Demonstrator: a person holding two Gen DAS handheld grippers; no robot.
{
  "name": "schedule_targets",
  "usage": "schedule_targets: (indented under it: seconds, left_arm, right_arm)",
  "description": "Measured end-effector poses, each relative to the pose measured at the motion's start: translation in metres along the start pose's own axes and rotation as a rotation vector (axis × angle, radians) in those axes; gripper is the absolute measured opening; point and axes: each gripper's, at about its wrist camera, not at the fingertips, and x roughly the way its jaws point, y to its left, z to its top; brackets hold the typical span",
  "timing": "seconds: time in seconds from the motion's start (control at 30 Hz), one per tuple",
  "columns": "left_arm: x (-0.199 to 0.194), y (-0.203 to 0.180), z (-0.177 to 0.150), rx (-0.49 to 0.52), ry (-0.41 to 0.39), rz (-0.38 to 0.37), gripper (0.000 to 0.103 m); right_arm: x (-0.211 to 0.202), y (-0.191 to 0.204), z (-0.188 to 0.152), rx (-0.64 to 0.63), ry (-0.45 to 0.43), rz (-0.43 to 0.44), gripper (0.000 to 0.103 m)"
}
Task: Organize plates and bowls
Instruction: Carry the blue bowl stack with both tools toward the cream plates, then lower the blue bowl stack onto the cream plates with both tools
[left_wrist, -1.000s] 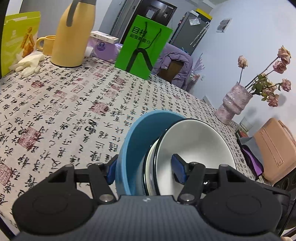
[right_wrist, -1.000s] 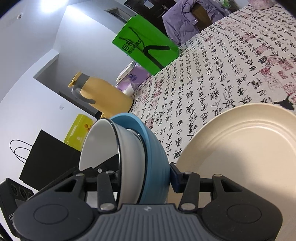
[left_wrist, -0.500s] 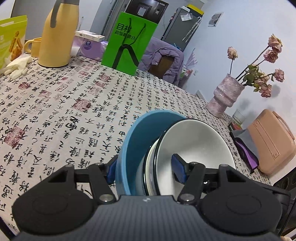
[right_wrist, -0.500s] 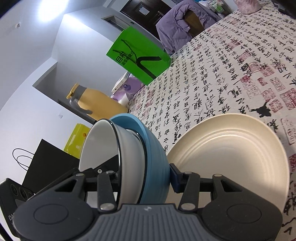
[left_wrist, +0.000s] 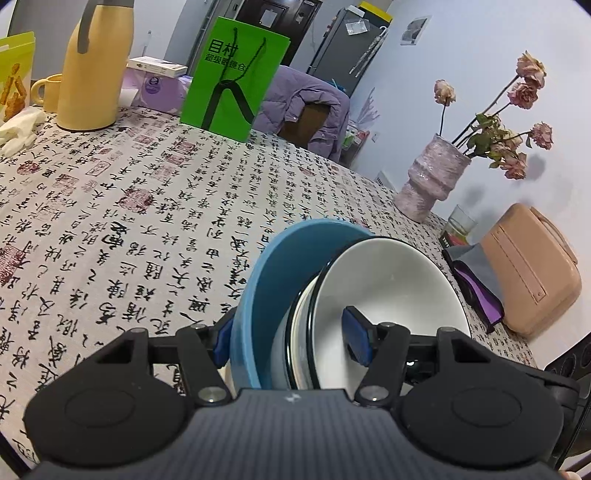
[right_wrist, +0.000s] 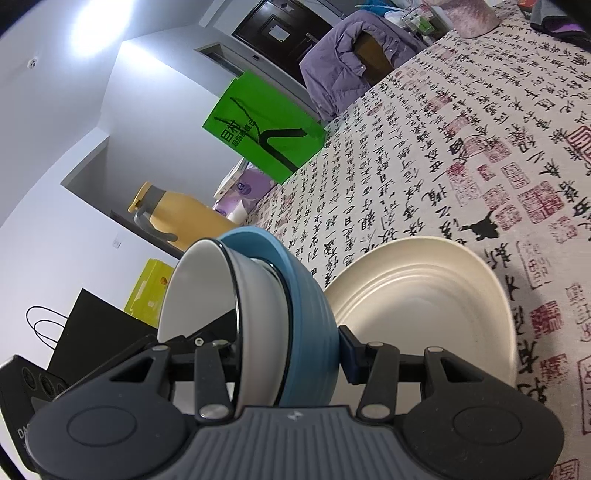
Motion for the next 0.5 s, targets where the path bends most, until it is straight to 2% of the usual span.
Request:
schedule_targets:
  seconds: [0.5]
  left_arm:
    - [0.009,-0.011,-0.010,0.006,0.031,-0.021,0.060]
  right_arm:
    - [-0.015,-0.015,-0.004,0.025,-0.011,-0.025,0.046]
